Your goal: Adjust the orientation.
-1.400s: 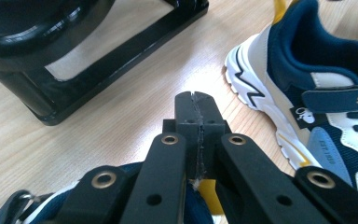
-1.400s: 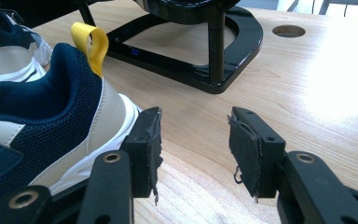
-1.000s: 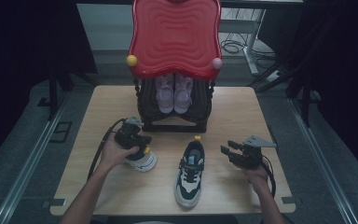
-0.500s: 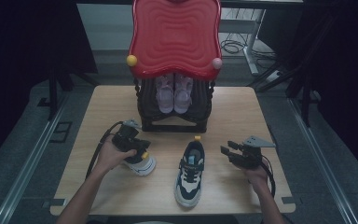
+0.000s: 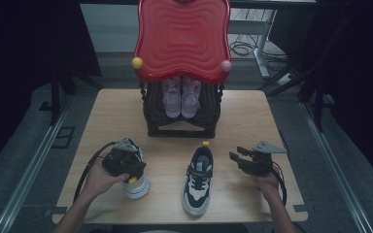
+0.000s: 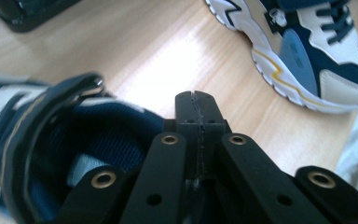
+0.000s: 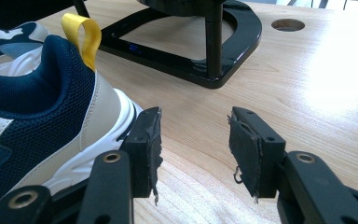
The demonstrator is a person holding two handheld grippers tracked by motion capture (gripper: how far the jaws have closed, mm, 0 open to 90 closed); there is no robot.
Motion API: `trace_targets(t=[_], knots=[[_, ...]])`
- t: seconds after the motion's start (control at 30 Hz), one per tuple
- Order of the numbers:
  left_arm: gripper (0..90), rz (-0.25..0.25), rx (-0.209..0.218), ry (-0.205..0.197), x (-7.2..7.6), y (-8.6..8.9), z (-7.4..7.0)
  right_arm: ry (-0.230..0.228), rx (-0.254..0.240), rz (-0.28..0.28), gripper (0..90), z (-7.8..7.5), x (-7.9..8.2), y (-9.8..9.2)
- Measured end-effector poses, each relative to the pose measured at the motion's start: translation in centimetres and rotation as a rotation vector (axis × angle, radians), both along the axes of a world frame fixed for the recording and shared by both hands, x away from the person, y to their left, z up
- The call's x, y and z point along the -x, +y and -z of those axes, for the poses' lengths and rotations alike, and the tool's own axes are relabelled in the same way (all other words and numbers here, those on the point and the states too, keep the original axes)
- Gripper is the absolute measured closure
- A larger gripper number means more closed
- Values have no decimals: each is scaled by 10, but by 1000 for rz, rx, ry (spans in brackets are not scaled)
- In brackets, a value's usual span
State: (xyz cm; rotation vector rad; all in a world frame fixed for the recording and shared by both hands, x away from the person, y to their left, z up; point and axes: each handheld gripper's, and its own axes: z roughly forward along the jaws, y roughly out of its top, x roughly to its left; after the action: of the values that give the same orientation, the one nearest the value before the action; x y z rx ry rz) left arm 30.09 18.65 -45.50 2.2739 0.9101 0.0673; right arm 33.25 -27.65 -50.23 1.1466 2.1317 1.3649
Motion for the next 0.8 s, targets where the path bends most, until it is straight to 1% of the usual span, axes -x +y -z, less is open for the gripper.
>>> trace_targets(t=[0.03, 0.07, 0.1, 0.13, 0.17, 0.23, 0.27, 0.3, 0.33, 0.37, 0.4, 0.43, 0.47, 0.5, 0.53, 0.57, 0.6, 0.63, 0.67, 0.7, 0.73, 0.77, 0.8], knots=[[900, 0, 0, 0, 0, 0, 0, 2, 1, -1, 541, 0, 0, 0], [899, -4, 5, 0, 6, 6, 0, 1, 1, -1, 541, 0, 0, 0], [899, -8, 8, 0, 9, 8, 0, 1, 1, -1, 542, 0, 0, 1], [899, -8, 8, 0, 9, 8, 0, 1, 1, -1, 542, 0, 0, 1], [899, -12, 5, -6, 14, 14, 0, 1, 2, -1, 541, 0, 0, 0], [899, -16, 4, -7, 16, 16, -1, 2, 0, 1, 541, 0, 0, 0], [898, -23, -37, -17, 20, 20, -1, 0, 1, 2, 541, 0, 0, 0], [897, -36, -65, -22, 22, 22, 0, 0, 1, 2, 541, 0, 0, 0], [896, -36, -65, -22, 22, 22, 0, 0, 1, 2, 541, 0, 0, 0], [897, -46, -63, -24, 24, 27, 2, -1, 1, 2, 541, 0, 0, 0], [897, -53, -51, -26, 25, 30, 1, 1, 0, 1, 541, 0, 0, 0], [897, -66, -42, -39, 27, 32, -1, 0, 3, 1, 541, 1, 0, 0], [897, -66, -42, -39, 27, 32, -1, 0, 3, 1, 541, 1, 0, 0], [897, -80, -24, -57, 28, 35, -4, 2, 2, 2, 541, 1, 0, 1], [897, -86, -8, -69, 30, 36, -7, 6, 3, 1, 541, 2, -1, 2], [897, -90, 14, -92, 32, 35, -13, 7, 3, 1, 541, 2, -1, 2], [897, -90, 14, -92, 32, 35, -13, 7, 3, 1, 541, 2, -1, 2], [897, -81, 30, -106, 35, 30, -17, 6, 5, -1, 541, 2, -1, 2], [897, -81, 30, -106, 35, 30, -17, 5, 5, -1, 541, 2, -1, 3], [897, -62, 38, -112, 39, 22, -19, 5, 4, -1, 541, 2, -1, 3], [897, -62, 38, -112, 39, 22, -19, 5, 4, -1, 541, 2, -1, 3], [897, -43, 28, -115, 43, 14, -19, 6, 2, 0, 541, 2, -1, 2], [896, -37, 21, -115, 45, 11, -18, 6, 2, 1, 541, 2, -1, 2]])
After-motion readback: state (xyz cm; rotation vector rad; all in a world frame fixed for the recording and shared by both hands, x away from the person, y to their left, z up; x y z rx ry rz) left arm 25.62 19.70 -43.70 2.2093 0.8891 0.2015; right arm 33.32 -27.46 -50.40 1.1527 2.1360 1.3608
